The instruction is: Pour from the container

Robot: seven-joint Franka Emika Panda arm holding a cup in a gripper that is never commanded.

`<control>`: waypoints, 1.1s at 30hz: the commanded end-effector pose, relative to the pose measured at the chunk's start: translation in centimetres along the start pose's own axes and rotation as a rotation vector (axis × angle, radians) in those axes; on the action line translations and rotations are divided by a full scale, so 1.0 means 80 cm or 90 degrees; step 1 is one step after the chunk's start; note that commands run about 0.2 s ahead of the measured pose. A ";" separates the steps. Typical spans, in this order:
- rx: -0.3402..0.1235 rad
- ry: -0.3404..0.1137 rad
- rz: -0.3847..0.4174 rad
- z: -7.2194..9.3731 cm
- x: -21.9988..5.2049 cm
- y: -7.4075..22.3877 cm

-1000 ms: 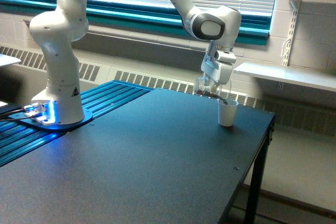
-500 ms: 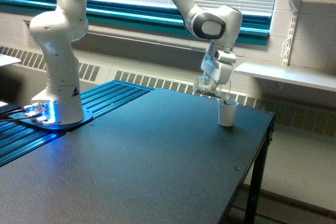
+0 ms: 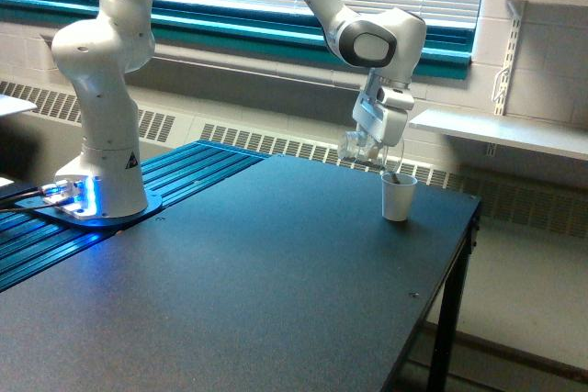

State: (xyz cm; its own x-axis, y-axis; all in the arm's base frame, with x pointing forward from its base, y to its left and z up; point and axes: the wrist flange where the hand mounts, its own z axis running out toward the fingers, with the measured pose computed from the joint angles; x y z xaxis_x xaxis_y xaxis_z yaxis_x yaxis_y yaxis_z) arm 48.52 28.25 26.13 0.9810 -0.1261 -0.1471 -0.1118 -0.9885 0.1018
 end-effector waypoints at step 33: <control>0.012 -0.036 0.008 -0.009 0.009 0.004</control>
State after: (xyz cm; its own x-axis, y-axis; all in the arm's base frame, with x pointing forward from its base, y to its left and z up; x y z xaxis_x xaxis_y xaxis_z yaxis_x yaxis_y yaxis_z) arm 48.98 28.23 26.53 0.9709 -0.1421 -0.1927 -0.1267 -0.9878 0.0903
